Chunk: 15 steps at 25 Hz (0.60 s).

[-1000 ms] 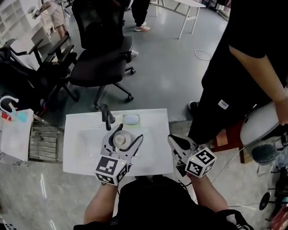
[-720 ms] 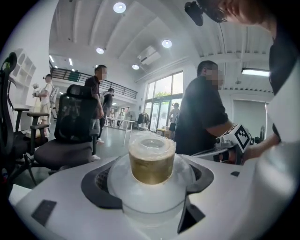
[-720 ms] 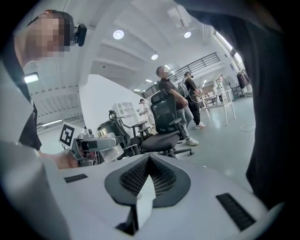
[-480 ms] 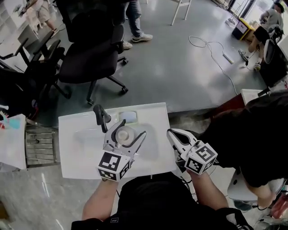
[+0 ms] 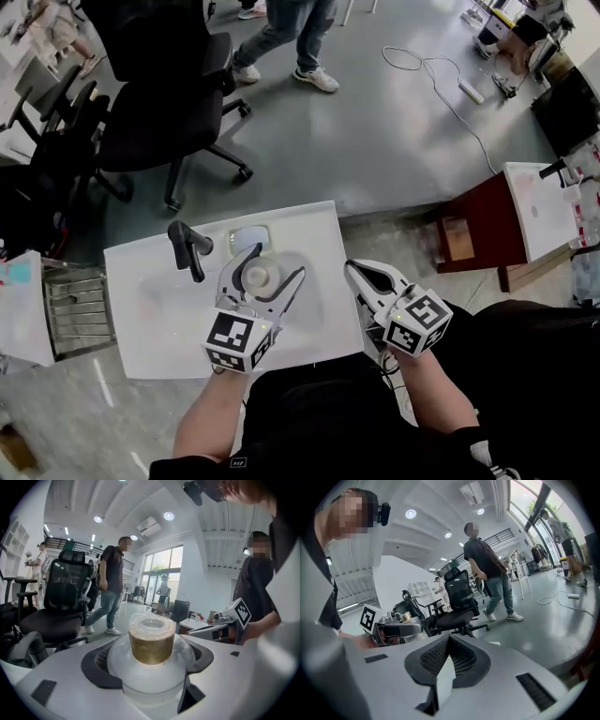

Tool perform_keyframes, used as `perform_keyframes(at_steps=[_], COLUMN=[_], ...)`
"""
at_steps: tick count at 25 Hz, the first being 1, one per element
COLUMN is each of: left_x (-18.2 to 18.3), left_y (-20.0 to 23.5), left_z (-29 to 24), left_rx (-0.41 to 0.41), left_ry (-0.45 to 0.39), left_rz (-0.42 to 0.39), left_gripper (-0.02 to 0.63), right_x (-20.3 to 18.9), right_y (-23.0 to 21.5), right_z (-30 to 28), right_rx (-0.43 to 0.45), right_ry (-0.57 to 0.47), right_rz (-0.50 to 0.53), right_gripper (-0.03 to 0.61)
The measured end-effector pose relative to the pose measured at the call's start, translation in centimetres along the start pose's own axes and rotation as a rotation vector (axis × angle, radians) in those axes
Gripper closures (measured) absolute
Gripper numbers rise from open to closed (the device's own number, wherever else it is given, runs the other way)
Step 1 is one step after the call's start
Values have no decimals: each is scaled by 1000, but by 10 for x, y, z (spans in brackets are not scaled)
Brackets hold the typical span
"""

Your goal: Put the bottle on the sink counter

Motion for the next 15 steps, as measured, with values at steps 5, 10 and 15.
perform_keyframes(at_steps=[5,10,15], left_x=[-17,-33,-54], left_y=[-6,-12,-22], left_z=[-19,-38,-55], left_rx=[-38,-71,-110], left_ry=[34,64,105], left_rz=[1,-2,6], left_gripper=[258,258,258], right_x=[-14,-27,-35], right_y=[-9,-19,-25], right_z=[5,12,22], right_rx=[-22,-47,-77], right_ry=[10,17,22], right_rz=[-22,-35,-42], right_gripper=[565,565,565])
Point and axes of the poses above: the fingertips, and each gripper's own axes: z backward along the fingers, y to its left, x out of its top, the point moved 7 cm from there along z, backward along the fingers, and after that the axes turned 10 degrees about -y, right-handed, at the moved point
